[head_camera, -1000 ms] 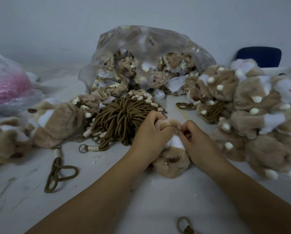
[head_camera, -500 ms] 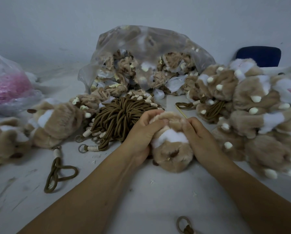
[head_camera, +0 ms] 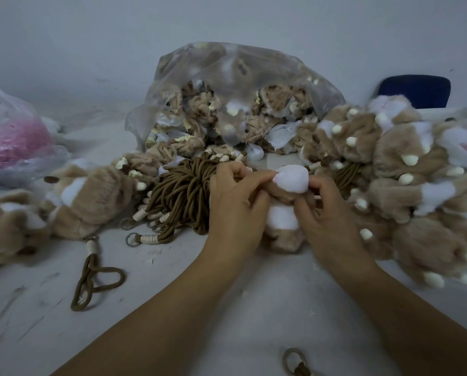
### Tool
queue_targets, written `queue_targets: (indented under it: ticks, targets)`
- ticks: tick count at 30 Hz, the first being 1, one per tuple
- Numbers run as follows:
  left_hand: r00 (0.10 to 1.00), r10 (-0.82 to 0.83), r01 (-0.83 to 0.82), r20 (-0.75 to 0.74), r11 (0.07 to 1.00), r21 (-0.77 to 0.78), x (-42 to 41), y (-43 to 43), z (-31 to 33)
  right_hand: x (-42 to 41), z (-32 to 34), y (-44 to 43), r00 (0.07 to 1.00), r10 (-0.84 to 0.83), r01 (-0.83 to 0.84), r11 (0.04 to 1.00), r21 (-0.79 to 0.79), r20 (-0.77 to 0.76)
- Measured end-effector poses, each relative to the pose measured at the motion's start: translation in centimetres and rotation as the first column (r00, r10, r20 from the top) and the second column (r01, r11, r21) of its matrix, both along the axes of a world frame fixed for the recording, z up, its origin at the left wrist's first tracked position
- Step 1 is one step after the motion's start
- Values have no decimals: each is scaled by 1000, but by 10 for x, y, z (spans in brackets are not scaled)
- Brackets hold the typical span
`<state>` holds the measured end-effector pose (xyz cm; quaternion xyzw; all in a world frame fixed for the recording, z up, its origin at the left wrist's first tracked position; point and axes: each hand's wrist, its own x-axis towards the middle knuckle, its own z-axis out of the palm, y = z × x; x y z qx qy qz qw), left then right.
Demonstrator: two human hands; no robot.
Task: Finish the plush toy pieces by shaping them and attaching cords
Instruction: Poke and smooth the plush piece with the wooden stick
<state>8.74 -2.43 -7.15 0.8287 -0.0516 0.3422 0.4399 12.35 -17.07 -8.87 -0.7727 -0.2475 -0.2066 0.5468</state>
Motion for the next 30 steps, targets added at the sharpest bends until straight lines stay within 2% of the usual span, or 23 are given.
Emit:
queue_targets:
  ticks: [2,5,8,14,16,18,20,25,30]
  targets:
    - [999,-20,20,-26,1000,-19,-3,-3,0,2,1,0,989,-55,60,998,-33,134]
    - [956,-241,179,-167,930,-321,-4,-9,3,4,2,-2,963,-107,126,990,-63,247]
    - [898,-402,254,-179,807,-533,-3,-12,3,4,2,-3,972,-49,69,994,-83,228]
    - [854,-487,212,-181,646,-734,1,-7,-1,-2,3,2,988,30,-20,997,-73,150]
    - [858,-467,171,-213,651,-740,1,-6,-4,-2,3,-1,997,44,-43,999,-13,66]
    - [863,-444,161,-241,694,-702,1,-6,-6,-1,1,-3,998,47,-43,995,86,-52]
    - [866,-434,172,-249,726,-666,1,-5,-7,4,-1,-3,995,37,-27,994,110,-91]
    - [862,-435,192,-260,755,-627,1,-4,-6,11,-7,-4,983,-14,3,998,-64,-183]
    - [864,-430,215,-262,785,-581,0,-8,-7,8,-6,-4,971,-79,59,994,-92,-226]
